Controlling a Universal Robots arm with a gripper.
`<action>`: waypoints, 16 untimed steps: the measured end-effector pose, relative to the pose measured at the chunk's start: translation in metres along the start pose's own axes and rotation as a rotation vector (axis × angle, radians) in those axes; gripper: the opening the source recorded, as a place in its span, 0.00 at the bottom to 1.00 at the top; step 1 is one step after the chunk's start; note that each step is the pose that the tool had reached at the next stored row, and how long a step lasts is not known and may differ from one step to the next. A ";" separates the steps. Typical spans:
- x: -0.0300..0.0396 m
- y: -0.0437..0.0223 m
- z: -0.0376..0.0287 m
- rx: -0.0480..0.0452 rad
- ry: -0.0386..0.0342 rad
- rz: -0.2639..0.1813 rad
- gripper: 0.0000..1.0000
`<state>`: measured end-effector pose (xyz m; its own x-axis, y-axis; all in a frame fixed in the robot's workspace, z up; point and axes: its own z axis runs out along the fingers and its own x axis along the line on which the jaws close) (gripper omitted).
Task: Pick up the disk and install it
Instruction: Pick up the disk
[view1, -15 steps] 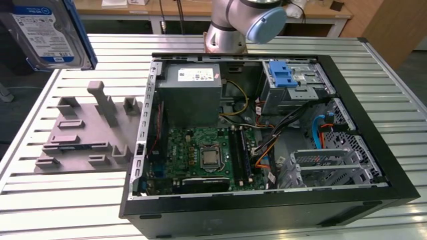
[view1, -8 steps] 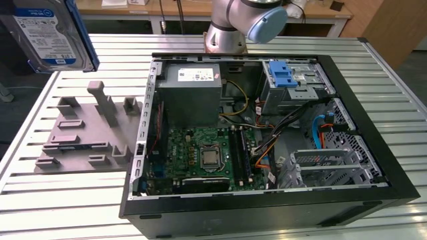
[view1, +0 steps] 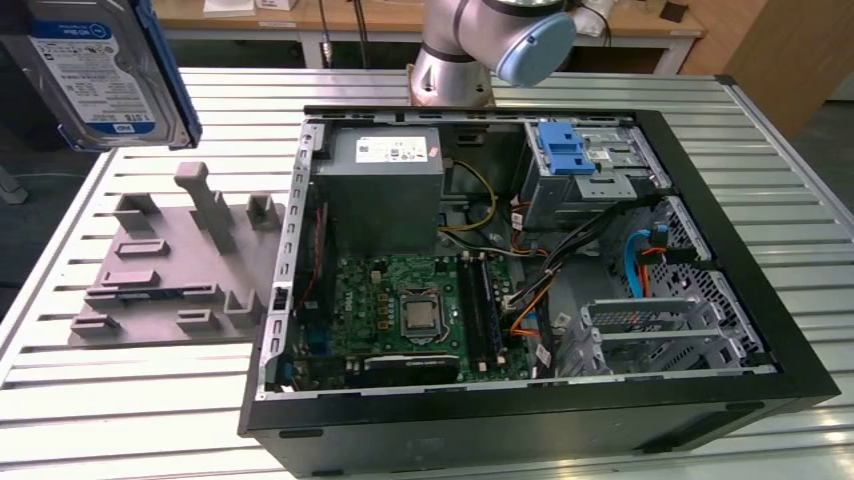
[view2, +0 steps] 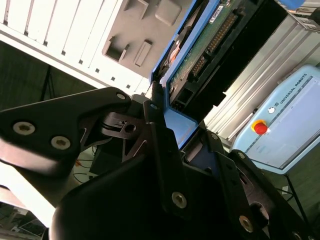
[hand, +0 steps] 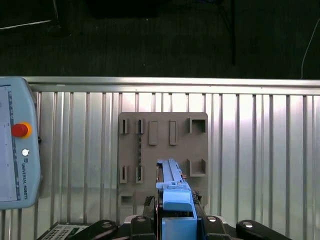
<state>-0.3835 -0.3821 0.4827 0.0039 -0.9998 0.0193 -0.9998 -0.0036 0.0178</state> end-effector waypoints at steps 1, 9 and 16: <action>0.0007 -0.0007 0.0000 0.0000 0.0002 0.000 0.36; 0.0053 -0.0096 0.0002 0.0001 0.0009 0.000 0.36; 0.0095 -0.0176 0.0004 0.0001 0.0012 0.000 0.36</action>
<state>-0.3658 -0.3916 0.4822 0.0039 -0.9998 0.0205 -0.9998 -0.0036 0.0177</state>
